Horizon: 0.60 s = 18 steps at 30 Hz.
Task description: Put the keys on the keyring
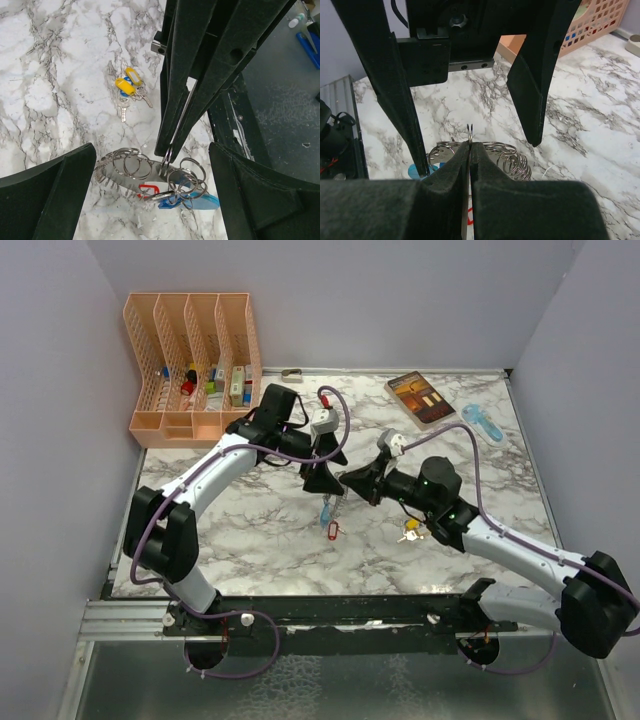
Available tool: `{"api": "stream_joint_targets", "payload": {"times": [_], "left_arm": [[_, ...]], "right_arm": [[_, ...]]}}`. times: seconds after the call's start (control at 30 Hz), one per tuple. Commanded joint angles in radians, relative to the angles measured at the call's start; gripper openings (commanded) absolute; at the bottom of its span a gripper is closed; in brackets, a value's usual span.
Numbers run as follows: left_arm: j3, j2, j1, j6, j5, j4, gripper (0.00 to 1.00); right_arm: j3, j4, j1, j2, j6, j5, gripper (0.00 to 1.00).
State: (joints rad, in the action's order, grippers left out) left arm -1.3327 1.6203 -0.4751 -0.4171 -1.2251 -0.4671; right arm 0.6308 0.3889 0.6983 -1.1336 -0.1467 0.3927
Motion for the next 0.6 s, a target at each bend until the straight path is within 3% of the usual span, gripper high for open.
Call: {"api": "stream_joint_targets", "payload": {"times": [0.0, 0.2, 0.57], "left_arm": [[0.001, 0.007, 0.0, 0.033, -0.061, 0.041, 0.99], [0.0, 0.014, -0.001, 0.028, -0.059, 0.035, 0.99], [0.01, 0.025, -0.027, 0.083, -0.051, 0.083, 0.78]], "right_arm": [[-0.075, 0.207, 0.006, 0.047, -0.068, -0.067, 0.01], [-0.118, 0.279, 0.006, 0.071, -0.102, -0.108, 0.01], [-0.108, 0.302, 0.007, 0.066, -0.119, -0.124, 0.01]]}}
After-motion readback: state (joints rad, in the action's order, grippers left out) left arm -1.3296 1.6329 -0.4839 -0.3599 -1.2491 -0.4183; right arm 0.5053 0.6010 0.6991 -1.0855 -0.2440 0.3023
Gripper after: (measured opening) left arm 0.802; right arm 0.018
